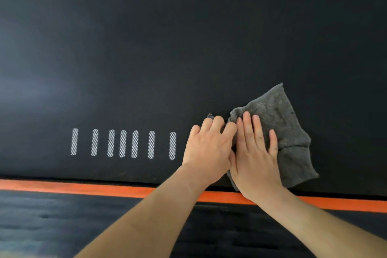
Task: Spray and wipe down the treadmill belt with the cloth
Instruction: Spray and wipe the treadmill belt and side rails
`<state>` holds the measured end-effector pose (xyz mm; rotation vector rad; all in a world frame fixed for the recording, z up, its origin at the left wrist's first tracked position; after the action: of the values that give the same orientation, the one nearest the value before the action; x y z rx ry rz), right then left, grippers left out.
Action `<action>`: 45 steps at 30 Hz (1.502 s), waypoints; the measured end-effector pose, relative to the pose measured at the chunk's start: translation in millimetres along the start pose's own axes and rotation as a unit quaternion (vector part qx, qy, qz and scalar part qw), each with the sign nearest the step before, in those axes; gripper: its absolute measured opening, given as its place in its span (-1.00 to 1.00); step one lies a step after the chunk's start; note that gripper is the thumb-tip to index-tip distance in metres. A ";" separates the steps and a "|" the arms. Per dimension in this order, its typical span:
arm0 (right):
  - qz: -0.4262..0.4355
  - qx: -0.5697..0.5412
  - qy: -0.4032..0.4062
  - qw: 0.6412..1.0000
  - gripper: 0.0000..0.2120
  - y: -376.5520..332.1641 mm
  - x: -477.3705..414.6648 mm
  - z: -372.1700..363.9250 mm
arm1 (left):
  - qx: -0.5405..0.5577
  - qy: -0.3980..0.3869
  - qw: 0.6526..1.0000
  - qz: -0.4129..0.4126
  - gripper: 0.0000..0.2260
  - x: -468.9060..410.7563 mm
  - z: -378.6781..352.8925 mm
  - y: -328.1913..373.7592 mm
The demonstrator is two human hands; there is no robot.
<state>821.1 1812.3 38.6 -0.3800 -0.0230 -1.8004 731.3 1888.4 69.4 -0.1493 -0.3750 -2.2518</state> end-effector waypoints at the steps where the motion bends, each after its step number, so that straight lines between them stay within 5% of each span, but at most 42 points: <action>1: 0.017 0.001 0.009 1.000 -0.38 -21.6 -3.5 -2.9 | -0.004 -0.006 1.000 0.010 -0.69 8.3 2.9 -20.4; 8: 0.091 -0.036 -0.019 0.995 -0.38 -170.7 -27.8 -20.5 | -0.061 0.008 0.992 0.111 -0.59 72.0 28.5 -161.1; 17: 0.207 -0.002 -0.037 0.978 -0.39 -127.4 -35.6 -10.2 | -0.112 -0.005 0.970 0.216 -0.62 77.9 20.8 -118.4; 23: 0.112 0.036 -0.081 0.990 -0.30 -55.1 -16.7 2.5 | -0.112 -0.068 0.986 0.106 -0.38 70.0 15.0 -74.1; 32: -0.156 0.000 -0.060 0.986 -0.29 -55.4 -15.6 4.3 | -0.095 0.018 0.987 -0.126 -0.43 7.5 -9.1 -56.0; 38: -0.123 -0.064 -0.044 0.989 -0.34 -179.9 -22.6 -14.7 | -0.113 0.012 0.990 -0.085 -0.43 60.4 8.8 -158.3; 45: 0.030 -0.098 -0.064 0.993 -0.38 -315.4 -29.3 -28.9 | -0.126 0.020 0.990 -0.062 -0.56 124.2 49.1 -294.7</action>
<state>521.7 1917.4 61.3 -0.6291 0.0748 -1.7206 425.8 1994.4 80.3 -0.2179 -0.0783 -2.4158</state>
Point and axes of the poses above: each hand's wrist, its own x-axis away from the middle knuckle, its own z-axis out of the back of the hand, y = z × x, the point moved 4 cm from there along -x, towards the middle knuckle, and after that the axes turned 3 degrees about -x, right-handed, at the moved point
